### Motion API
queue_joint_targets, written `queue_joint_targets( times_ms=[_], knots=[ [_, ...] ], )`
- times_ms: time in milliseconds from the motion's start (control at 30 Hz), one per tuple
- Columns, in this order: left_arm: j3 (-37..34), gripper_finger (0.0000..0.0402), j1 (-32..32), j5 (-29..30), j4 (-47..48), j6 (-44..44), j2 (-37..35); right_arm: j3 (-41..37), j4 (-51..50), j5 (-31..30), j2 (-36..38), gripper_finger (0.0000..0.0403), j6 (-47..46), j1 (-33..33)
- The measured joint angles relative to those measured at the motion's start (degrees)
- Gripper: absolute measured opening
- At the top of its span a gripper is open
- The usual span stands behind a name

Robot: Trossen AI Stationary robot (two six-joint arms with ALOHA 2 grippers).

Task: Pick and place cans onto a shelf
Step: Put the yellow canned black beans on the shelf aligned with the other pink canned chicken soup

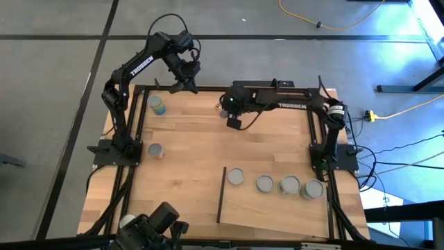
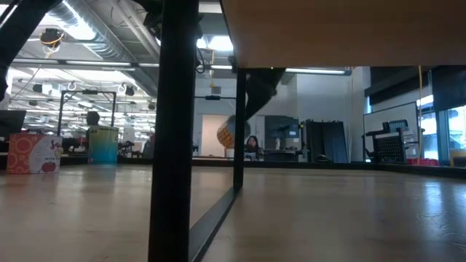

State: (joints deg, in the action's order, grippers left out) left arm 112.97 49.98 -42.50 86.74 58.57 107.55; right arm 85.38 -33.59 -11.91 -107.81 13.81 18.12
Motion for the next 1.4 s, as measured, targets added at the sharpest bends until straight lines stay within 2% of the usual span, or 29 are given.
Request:
queue_joint_targets(
  times_ms=[233,367,433,733,867,1000,1167,1400],
  knots=[
    [0.02,0.0000,0.00,-0.07,0.39,0.04,0.00,13.77,-19.88,1.97,0.07,0.0000,-3.05,-0.47],
    [0.02,0.0000,0.00,-0.05,0.38,0.09,0.00,22.83,-28.42,6.68,0.09,0.0000,-6.11,-0.50],
    [0.02,0.0000,0.00,-0.04,0.37,0.47,0.00,26.97,-32.67,7.15,0.09,0.0000,-7.56,-0.69],
    [0.02,0.0000,0.00,-0.03,0.22,0.52,0.00,38.18,-49.09,8.77,0.13,0.0000,-14.08,-2.90],
    [0.02,0.0000,0.00,-0.03,0.20,0.52,0.00,41.40,-53.19,12.25,0.13,0.0000,-16.75,-4.61],
    [0.02,0.0000,0.00,-0.03,0.17,0.54,0.00,44.68,-56.69,13.09,0.13,0.0000,-16.90,-7.24],
    [0.02,0.0000,0.00,0.00,0.14,0.55,0.00,48.74,-56.36,19.50,0.07,0.0000,-19.70,-10.11],
    [0.02,0.0000,-0.23,0.00,-0.24,0.55,0.00,49.29,-56.48,21.12,0.87,0.0000,-26.47,-15.77]
  ],
)
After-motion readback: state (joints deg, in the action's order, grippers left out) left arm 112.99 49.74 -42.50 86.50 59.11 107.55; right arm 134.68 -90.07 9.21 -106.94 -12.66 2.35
